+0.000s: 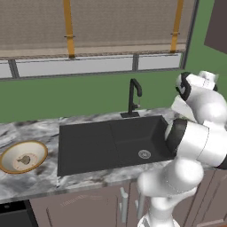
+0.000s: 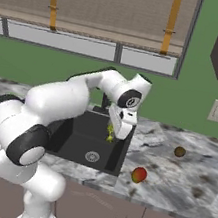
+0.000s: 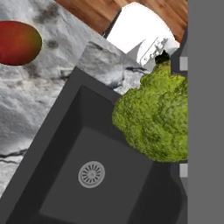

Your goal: There is a mixed pile of frozen fruits and vegetables on the counter. Locate all the frozen vegetables and place the items in a bowl on the counter. Take all the frozen fruits and defrost them in a running sink.

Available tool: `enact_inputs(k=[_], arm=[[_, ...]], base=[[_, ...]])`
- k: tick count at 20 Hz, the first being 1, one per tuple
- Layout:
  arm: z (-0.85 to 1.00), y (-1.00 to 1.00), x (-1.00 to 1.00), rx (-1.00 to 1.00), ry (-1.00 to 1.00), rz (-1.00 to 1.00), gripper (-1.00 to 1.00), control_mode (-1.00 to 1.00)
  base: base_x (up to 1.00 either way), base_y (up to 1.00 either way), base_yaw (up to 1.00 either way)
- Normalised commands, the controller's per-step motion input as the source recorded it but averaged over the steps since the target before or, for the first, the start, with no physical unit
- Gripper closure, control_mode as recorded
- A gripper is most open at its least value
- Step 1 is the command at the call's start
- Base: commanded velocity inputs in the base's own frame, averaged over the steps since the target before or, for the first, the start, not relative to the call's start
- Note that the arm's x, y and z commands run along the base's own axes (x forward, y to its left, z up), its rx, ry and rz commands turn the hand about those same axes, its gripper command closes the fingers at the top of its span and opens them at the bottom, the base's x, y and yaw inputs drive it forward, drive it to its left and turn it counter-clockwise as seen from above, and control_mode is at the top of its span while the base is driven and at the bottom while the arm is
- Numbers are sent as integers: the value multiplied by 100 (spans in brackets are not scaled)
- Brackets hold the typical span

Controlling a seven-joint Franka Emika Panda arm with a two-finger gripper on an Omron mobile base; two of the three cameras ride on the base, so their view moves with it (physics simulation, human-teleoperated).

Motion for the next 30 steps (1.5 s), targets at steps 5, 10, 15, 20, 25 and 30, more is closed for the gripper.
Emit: enact_inputs(k=[5, 10, 15, 20, 25, 30], arm=[[50, 100, -13, 0, 4, 0, 100, -100], [48, 100, -23, -3, 12, 1, 100, -100], [42, 100, -20, -9, 15, 4, 100, -100], [41, 100, -8, -21, 19, 20, 100, -100], [24, 100, 0, -20, 10, 13, 100, -100], [4, 100, -6, -4, -10, 0, 100, -100]], base=[[0, 0, 0], [0, 0, 0], [0, 0, 0], [0, 0, 0], [0, 0, 0], [0, 0, 0]])
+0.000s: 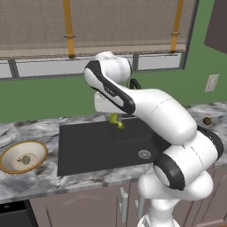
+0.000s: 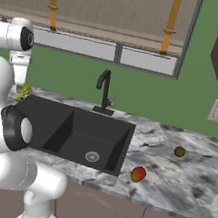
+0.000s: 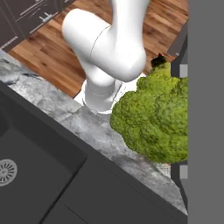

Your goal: There is a mixed pile of frozen fruits and vegetables on the counter. Locate all the frozen vegetables and place the items in a bowl on the counter. Take all the frozen fruits and defrost them in a running sink.

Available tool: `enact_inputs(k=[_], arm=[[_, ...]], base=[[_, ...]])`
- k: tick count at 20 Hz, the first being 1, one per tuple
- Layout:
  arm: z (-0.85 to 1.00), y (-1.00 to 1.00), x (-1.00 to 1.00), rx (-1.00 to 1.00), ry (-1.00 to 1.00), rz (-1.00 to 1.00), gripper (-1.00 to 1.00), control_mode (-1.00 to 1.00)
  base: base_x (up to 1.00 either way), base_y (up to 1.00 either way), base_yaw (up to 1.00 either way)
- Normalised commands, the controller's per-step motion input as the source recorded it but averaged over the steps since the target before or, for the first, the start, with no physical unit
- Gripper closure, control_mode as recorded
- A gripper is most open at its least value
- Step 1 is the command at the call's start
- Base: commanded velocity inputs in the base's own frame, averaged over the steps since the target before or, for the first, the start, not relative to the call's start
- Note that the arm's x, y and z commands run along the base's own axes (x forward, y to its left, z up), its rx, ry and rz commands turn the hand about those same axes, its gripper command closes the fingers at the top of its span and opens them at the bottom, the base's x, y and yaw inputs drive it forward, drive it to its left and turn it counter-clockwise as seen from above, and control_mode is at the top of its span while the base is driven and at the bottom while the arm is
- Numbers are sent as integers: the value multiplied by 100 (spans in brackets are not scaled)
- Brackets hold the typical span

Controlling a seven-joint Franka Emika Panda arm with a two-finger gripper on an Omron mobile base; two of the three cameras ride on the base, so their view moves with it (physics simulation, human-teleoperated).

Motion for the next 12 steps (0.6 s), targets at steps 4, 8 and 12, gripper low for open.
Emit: enact_inputs(k=[4, 8, 12], arm=[[0, 71, 4, 0, -13, 0, 100, -100], [-7, 1, 2, 1, 0, 3, 100, -100], [-44, 63, 48, 6, 0, 8, 100, -100]], base=[[0, 0, 0], [0, 0, 0], [0, 0, 0]])
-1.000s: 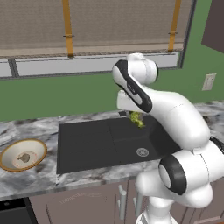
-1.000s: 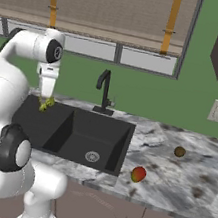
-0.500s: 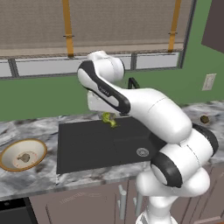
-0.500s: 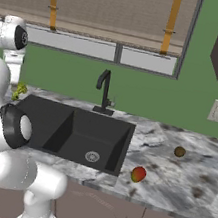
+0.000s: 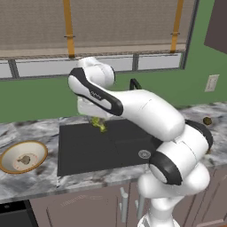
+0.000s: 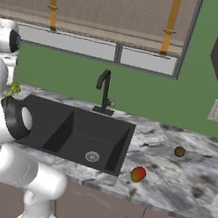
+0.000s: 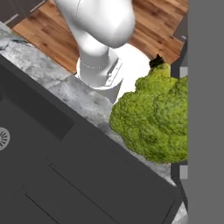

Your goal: There is a mixed pile of frozen fruits and vegetables on the counter. Locate all the frozen vegetables and place the items in a bowl on the counter. Take all the frozen fruits and defrost them in a running sink.

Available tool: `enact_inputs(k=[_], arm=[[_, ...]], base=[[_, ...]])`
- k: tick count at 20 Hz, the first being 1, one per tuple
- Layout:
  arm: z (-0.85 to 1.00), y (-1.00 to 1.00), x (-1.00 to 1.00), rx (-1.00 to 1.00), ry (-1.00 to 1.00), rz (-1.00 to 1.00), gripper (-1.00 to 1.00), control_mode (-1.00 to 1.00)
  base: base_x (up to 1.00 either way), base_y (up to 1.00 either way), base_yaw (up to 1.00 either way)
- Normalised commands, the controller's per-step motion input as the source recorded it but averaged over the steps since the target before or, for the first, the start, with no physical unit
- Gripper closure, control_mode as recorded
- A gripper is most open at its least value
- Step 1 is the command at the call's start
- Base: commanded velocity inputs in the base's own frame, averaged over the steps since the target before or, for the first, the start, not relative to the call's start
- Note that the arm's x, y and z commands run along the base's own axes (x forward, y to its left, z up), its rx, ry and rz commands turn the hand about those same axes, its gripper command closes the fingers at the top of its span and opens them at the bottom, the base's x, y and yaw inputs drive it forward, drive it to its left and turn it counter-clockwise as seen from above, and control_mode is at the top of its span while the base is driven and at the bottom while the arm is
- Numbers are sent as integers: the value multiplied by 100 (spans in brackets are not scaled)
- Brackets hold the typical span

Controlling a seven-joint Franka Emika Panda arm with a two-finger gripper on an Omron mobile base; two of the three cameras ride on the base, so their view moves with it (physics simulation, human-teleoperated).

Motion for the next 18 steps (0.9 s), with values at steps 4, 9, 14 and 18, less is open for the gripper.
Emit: enact_inputs(k=[4, 9, 14, 18], arm=[[-46, 99, 60, 9, -7, 7, 100, -100], [-21, 100, 42, 1, 1, 7, 100, -100], [-7, 100, 29, 0, 8, 13, 100, -100], [-13, 100, 19, 0, 9, 15, 100, -100]], base=[[0, 0, 0], [0, 0, 0], [0, 0, 0], [0, 0, 0]])
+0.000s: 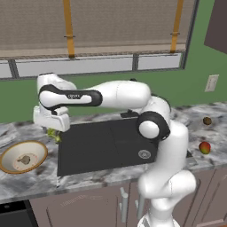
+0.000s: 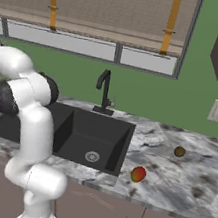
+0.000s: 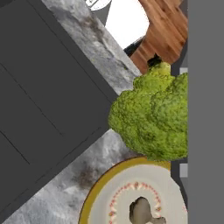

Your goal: There is a mixed pile of frozen fruits and vegetables on the counter. Locate all the frozen vegetables and place the items in a bowl on the counter. Take all the frozen fruits and defrost them in a running sink.

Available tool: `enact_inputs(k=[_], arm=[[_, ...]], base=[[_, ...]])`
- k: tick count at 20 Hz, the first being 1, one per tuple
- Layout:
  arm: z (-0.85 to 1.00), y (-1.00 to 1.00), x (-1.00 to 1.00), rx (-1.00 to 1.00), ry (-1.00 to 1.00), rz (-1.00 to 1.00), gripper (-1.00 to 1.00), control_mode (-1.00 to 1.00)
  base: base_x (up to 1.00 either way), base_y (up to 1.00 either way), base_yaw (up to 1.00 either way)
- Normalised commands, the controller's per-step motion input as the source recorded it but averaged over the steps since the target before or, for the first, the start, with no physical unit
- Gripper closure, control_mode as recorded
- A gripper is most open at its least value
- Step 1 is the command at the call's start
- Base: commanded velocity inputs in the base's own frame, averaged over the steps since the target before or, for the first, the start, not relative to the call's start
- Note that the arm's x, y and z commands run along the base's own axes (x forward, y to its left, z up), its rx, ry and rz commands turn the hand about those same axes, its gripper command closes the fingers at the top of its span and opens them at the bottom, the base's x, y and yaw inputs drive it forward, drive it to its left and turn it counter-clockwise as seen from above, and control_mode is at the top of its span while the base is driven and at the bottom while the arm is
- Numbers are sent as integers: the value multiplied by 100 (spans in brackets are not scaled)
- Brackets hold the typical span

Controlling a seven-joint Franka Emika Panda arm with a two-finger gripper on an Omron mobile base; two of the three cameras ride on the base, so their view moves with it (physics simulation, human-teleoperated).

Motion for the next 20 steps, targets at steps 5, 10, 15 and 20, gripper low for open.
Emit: enact_inputs(k=[5, 10, 15, 20], arm=[[-8, 98, 10, -7, 8, 18, 100, -100], [-15, 33, 3, -4, -7, 2, 100, -100], [-36, -1, 19, -1, -39, -3, 100, -100], [-73, 2, 6, 0, -38, -14, 100, -100]], base=[[0, 0, 0], [0, 0, 0], [0, 0, 0], [0, 0, 0]])
